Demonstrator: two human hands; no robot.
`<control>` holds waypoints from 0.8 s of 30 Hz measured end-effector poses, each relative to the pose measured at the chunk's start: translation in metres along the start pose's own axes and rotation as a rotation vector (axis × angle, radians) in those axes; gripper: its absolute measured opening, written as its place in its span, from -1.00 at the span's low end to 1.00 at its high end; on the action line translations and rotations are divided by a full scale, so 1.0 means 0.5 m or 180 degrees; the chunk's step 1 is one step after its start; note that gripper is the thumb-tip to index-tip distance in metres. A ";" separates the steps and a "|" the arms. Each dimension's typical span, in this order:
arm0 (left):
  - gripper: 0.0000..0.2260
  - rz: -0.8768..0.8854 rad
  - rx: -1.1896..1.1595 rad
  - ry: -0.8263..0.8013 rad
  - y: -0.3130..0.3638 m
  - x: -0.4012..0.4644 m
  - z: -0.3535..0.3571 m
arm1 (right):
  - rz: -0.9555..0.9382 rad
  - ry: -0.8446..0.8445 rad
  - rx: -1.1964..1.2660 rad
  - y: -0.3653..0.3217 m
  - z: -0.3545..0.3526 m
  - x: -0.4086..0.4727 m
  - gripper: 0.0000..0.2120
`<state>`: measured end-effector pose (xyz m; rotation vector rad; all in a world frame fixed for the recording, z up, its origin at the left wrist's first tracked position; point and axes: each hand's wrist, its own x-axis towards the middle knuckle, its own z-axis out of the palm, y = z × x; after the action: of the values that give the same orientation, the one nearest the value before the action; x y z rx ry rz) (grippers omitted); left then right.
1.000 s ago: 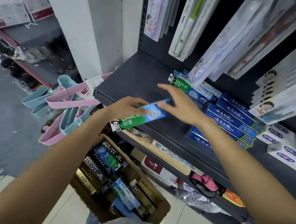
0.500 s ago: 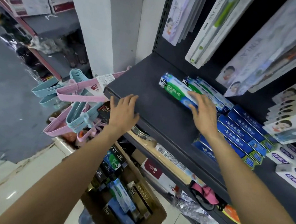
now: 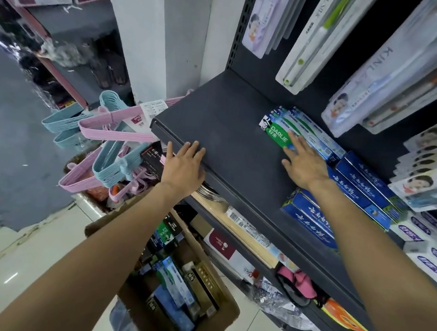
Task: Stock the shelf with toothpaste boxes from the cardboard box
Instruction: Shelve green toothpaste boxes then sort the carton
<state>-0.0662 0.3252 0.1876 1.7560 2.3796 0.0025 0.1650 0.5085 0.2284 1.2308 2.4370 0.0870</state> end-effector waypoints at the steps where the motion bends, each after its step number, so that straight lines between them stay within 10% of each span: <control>1: -0.47 0.0019 0.0000 -0.0003 -0.002 0.000 0.002 | 0.0028 -0.0017 -0.0027 0.011 0.002 -0.011 -0.53; 10: -0.73 -0.0162 -0.1885 0.1340 -0.053 -0.114 0.037 | -0.0678 0.1034 0.1279 -0.168 -0.029 -0.120 -0.69; 14: -0.84 -0.1001 -0.2253 0.1488 -0.124 -0.248 0.085 | -0.1205 0.0634 0.1685 -0.336 0.043 -0.177 -0.74; 24: -0.53 -0.2892 -0.2471 -0.0455 -0.315 -0.401 0.453 | -0.1283 -0.1060 0.1928 -0.638 0.486 -0.089 -0.74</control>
<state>-0.1249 0.0635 -0.0229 0.2893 2.3532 0.5560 0.0399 0.2487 -0.0541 0.8364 2.4177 -0.9483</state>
